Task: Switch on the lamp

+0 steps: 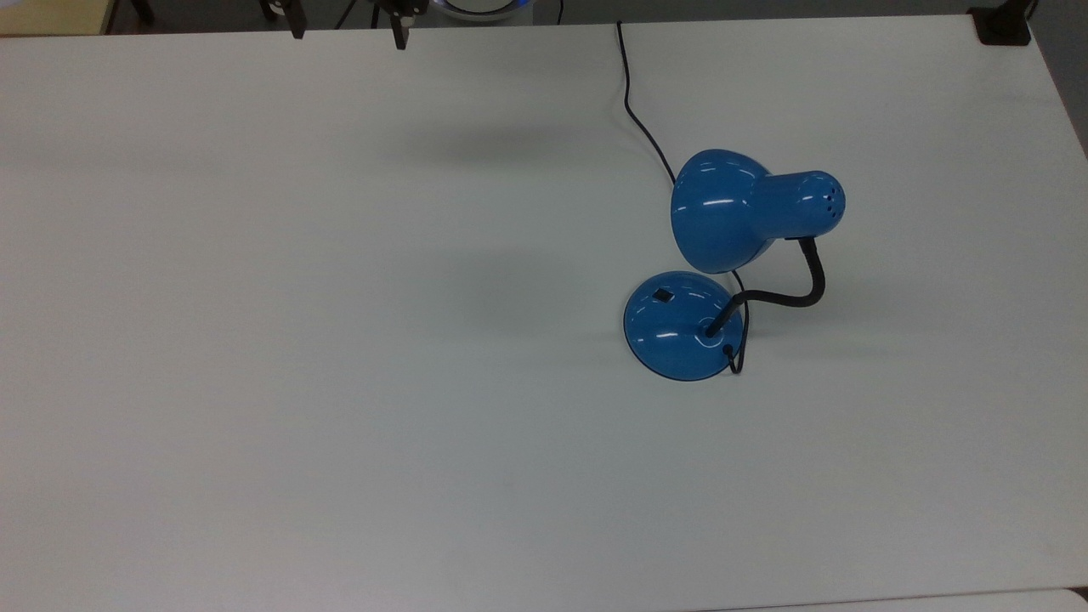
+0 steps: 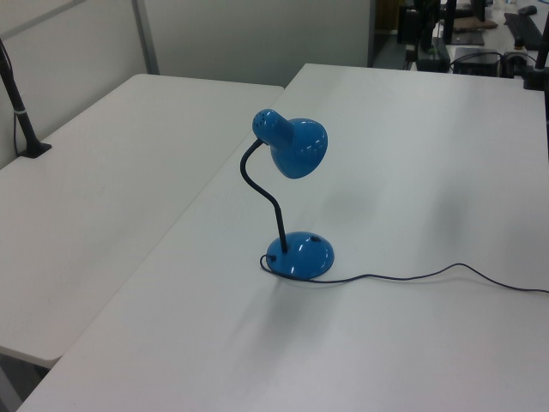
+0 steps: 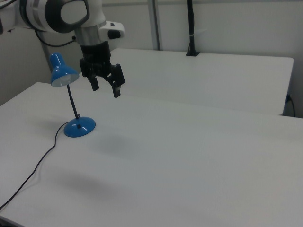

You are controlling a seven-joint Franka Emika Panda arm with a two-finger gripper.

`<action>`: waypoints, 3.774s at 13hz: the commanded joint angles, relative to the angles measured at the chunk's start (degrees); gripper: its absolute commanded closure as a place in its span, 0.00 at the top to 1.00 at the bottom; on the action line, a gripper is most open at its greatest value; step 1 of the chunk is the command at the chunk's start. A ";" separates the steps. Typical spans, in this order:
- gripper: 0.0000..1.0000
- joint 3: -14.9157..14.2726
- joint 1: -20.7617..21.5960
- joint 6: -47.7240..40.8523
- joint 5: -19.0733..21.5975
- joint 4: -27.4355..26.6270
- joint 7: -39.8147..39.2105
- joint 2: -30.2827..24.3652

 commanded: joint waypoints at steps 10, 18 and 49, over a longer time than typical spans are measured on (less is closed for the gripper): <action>0.82 -0.59 0.62 -2.47 0.97 1.30 -2.44 1.68; 0.00 -4.10 13.18 14.72 15.97 -11.43 -31.08 2.12; 0.00 -0.32 28.93 68.11 26.81 -20.07 -39.19 21.72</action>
